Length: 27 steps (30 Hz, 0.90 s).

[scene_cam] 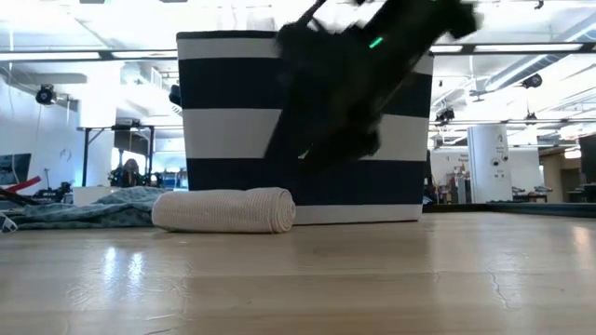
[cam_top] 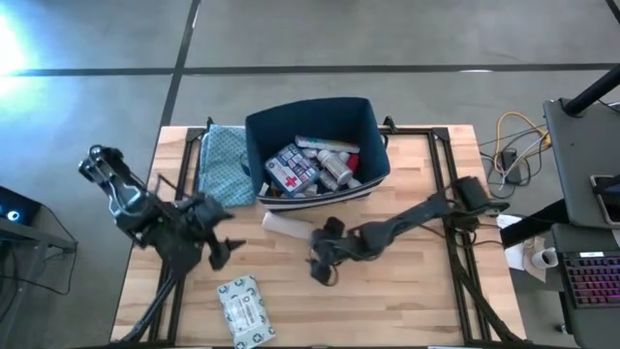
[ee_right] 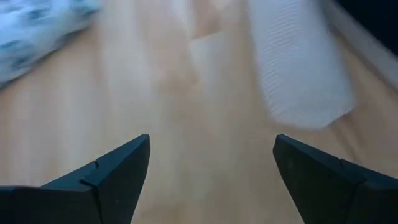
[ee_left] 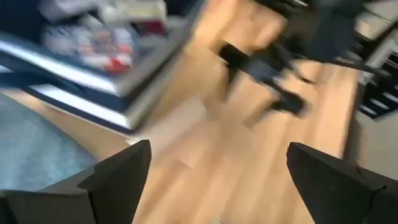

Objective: Pick & place medical supplies in basket/bin
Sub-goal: Put the light brown bandage into the blue bin

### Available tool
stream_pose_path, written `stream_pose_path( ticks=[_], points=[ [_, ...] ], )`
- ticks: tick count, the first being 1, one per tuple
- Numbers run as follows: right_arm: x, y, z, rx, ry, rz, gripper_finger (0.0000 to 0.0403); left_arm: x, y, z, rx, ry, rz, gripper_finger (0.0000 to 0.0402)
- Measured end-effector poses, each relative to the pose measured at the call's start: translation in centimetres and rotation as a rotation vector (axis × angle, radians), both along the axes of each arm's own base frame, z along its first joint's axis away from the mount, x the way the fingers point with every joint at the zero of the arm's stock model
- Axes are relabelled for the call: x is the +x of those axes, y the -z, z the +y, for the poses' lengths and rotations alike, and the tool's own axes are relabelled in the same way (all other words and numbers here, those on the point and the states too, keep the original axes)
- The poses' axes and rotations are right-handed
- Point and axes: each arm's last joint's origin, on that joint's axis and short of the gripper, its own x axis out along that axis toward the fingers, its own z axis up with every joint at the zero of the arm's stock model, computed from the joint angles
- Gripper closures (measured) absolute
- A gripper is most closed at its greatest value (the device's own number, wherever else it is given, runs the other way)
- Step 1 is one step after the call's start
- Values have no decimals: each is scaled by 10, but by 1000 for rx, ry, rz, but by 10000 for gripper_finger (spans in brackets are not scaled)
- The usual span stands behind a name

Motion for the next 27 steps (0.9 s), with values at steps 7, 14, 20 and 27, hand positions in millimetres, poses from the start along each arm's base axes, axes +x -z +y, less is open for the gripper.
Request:
stream_pose_path(
  ticks=[7, 14, 20, 27],
  points=[
    [35, 10, -34, 21, 193, 134, 74, 0, 32, -30, -113, 46, 34, 49],
    [49, -9, -33, -199, 104, 181, 74, -8, 46, -50, -131, 73, 54, 49],
    [69, 2, -45, -409, -91, 141, 74, -8, 55, -52, -123, 53, 65, 49],
    [81, 42, -68, -212, -196, 202, 74, -8, 62, -52, -145, 14, 68, 49]
  ],
)
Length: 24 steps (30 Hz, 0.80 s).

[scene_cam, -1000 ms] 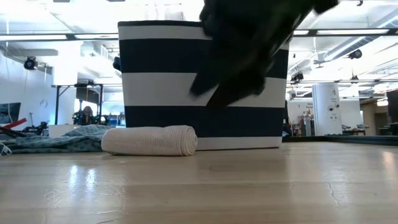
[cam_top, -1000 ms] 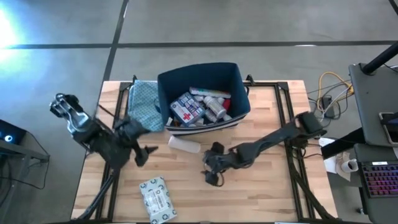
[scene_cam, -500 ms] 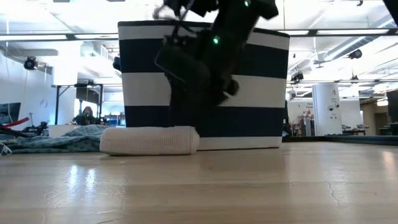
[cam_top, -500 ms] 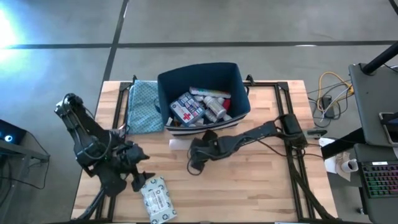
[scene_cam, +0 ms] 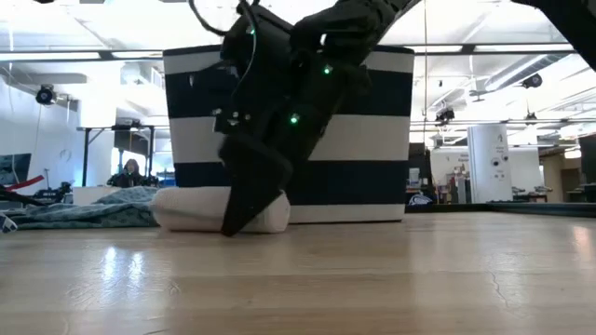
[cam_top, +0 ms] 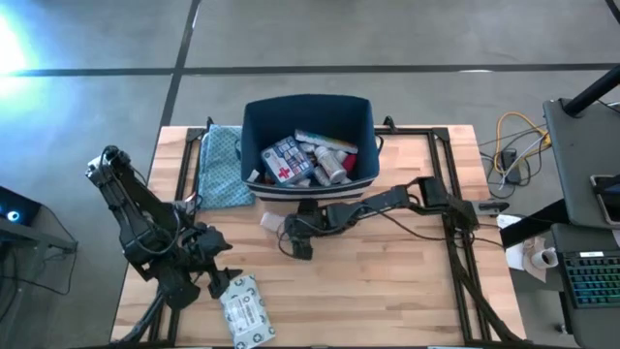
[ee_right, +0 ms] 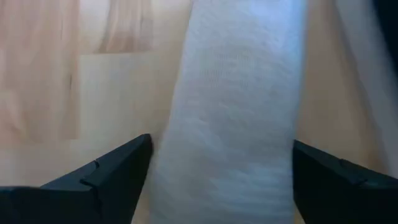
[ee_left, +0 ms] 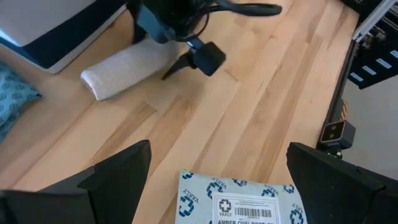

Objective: Pick & place medical supplies in basket/bin
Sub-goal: Put the light brown bandage into the blue bin

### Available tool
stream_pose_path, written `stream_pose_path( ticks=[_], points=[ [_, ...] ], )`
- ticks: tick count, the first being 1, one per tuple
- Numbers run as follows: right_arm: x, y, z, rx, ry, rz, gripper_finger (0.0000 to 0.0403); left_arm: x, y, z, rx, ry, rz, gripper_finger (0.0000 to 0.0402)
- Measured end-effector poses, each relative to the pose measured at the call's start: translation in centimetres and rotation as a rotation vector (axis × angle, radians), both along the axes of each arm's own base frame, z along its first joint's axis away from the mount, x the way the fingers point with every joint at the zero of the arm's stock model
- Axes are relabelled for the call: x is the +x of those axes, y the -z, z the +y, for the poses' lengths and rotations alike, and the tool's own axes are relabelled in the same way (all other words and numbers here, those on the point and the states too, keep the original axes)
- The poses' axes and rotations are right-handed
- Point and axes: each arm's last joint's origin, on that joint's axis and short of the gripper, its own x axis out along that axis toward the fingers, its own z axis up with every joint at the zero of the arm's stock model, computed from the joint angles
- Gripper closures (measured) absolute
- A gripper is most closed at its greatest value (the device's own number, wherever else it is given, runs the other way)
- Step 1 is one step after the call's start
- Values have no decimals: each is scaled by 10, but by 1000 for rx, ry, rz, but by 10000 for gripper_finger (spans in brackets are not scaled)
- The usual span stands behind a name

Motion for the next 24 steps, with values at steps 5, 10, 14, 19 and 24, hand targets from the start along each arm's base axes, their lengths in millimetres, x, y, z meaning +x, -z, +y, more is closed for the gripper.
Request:
stream_pose_path(
  ticks=[5, 10, 14, 19, 24],
  points=[
    [-5, 1, 7, 168, 123, 71, 82, 0, 1, 0, -2, -6, 1, 49],
    [-9, -9, 35, 145, 144, 70, 172, -1, 7, 1, 33, 13, 18, 49],
    [-2, -26, 49, 190, 143, 24, 296, -1, 15, 1, 52, 16, 38, 49],
    [12, -83, 62, 135, 148, -161, 336, -8, 33, -2, -16, 44, 161, 49],
    [2, -179, 65, -70, 297, -365, 336, -18, 42, -19, -118, 102, 155, 49]
  ],
)
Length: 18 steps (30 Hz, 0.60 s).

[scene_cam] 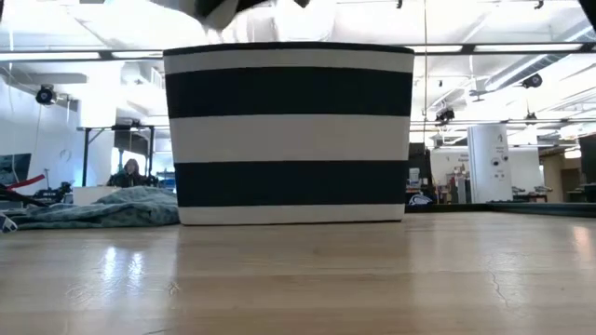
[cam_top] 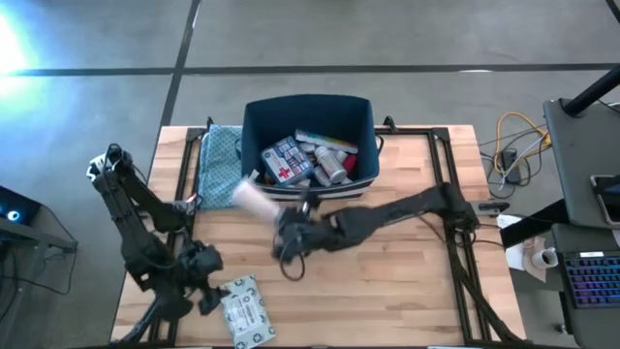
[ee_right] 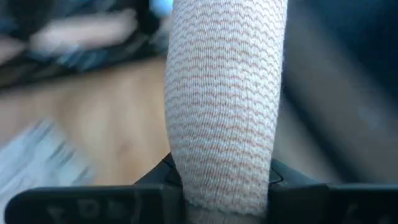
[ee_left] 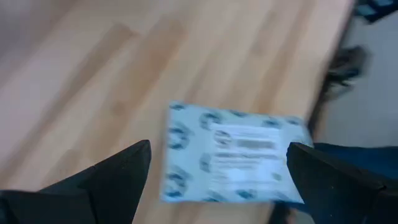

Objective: Pick & place medical supplies in basket/bin
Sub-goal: Put the light brown bandage into the blue bin, then put the mailer bag into the blue bin

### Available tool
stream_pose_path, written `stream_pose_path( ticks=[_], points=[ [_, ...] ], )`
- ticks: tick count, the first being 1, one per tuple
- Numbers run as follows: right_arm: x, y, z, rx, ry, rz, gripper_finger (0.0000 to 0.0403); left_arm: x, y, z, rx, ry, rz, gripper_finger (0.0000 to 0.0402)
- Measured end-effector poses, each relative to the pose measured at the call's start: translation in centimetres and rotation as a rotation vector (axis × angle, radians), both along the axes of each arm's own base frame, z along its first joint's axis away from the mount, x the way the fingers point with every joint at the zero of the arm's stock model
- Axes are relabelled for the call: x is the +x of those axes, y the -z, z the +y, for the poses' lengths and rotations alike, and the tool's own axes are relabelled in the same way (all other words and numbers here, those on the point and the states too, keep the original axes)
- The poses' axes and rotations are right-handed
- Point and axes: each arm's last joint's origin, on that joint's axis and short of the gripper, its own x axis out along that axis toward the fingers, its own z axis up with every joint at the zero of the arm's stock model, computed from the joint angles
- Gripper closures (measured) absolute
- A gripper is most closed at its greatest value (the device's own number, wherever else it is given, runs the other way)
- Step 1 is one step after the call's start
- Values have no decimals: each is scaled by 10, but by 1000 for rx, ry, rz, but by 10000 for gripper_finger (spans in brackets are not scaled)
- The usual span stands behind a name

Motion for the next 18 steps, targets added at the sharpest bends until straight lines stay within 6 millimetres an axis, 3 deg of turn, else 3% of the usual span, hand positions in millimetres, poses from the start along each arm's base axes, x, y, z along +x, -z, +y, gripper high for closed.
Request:
stream_pose_path(
  ticks=[4, 6, 8, 10, 13, 15, 18],
  points=[
    [-11, -60, -26, -256, 186, -73, 336, -1, -2, -12, -70, -36, -106, 49],
    [-16, -83, -51, -312, 255, -74, 336, 1, -2, -17, -77, -50, -148, 49],
    [-21, -97, -88, -228, 260, -52, 335, 3, 1, -21, -78, -50, -152, 49],
    [-25, -95, -132, 12, 214, -2, 313, 5, 4, -26, -96, -52, -141, 49],
    [-23, -70, -191, 362, 167, 66, 239, 8, 8, -34, -155, -30, -104, 49],
    [-22, -51, -210, 489, 141, 119, 186, 10, 12, -39, -172, -14, -73, 49],
    [-21, -42, -215, 504, 64, 162, 122, 11, 20, -46, -185, -9, -9, 49]
  ],
)
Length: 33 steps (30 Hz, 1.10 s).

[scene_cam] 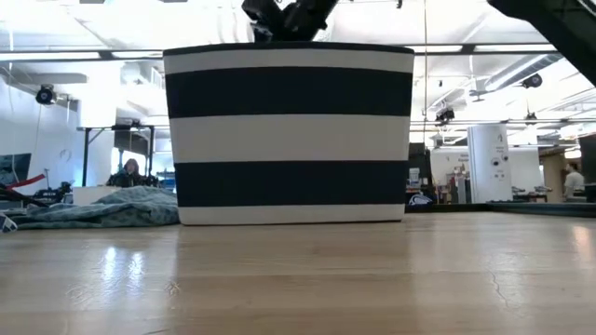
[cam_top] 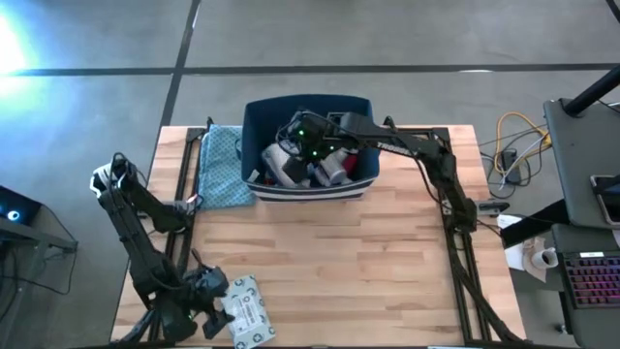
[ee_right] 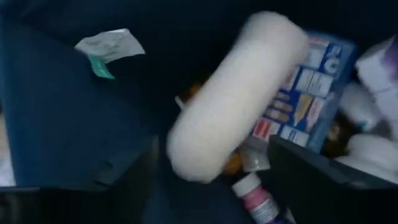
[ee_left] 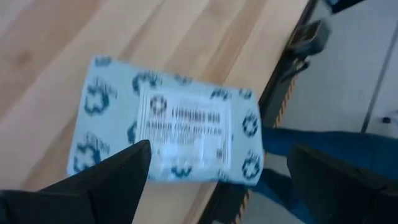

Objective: Pick & place medical supplies in basket/bin
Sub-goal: Put the mailer bag into the blue bin

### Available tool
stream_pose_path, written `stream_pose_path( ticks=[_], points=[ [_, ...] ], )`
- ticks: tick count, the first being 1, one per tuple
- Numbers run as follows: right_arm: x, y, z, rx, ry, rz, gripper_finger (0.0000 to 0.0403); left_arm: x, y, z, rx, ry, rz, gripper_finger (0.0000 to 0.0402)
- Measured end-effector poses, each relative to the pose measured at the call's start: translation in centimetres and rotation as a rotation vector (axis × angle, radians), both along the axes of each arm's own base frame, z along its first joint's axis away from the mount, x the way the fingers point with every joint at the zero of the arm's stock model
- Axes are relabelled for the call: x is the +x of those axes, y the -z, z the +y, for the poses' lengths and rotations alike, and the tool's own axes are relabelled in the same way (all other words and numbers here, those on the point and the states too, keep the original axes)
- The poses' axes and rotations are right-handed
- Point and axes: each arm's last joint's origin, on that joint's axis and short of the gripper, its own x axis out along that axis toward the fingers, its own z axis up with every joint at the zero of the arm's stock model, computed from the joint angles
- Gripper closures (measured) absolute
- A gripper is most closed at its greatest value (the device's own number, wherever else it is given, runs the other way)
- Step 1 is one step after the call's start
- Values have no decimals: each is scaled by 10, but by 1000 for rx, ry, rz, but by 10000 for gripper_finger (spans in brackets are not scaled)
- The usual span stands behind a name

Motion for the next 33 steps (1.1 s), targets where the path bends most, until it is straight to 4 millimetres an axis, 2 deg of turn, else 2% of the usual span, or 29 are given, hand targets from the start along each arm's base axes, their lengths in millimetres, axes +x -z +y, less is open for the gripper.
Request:
stream_pose_path(
  ticks=[5, 9, 12, 15, 17, 20, 24, 28, 33],
  points=[
    [-1, -15, 28, -256, -15, 27, 65, -2, 18, -17, -56, -81, 121, 49],
    [-5, -27, 58, -438, 27, 73, 41, -4, 39, -31, -149, -337, 206, 49],
    [-12, -30, 74, -481, 81, 127, 36, -6, 50, -47, -231, -457, 249, 49],
    [-20, -27, 83, -431, 133, 180, 35, 1, 52, -63, -295, -447, 283, 49],
    [-24, -25, 87, -408, 157, 216, 35, 11, 56, -66, -279, -469, 265, 49],
    [-27, -23, 92, -394, 173, 239, 35, 17, 71, -62, -206, -498, 268, 49],
    [-26, -22, 98, -313, 133, 236, 35, 16, 93, -53, -141, -514, 315, 49],
    [-26, -20, 111, -72, -10, 237, 35, 14, 106, -48, -181, -509, 296, 49],
    [-32, -23, 160, -19, -285, 229, 35, 15, 129, -33, -262, -521, 185, 49]
  ],
)
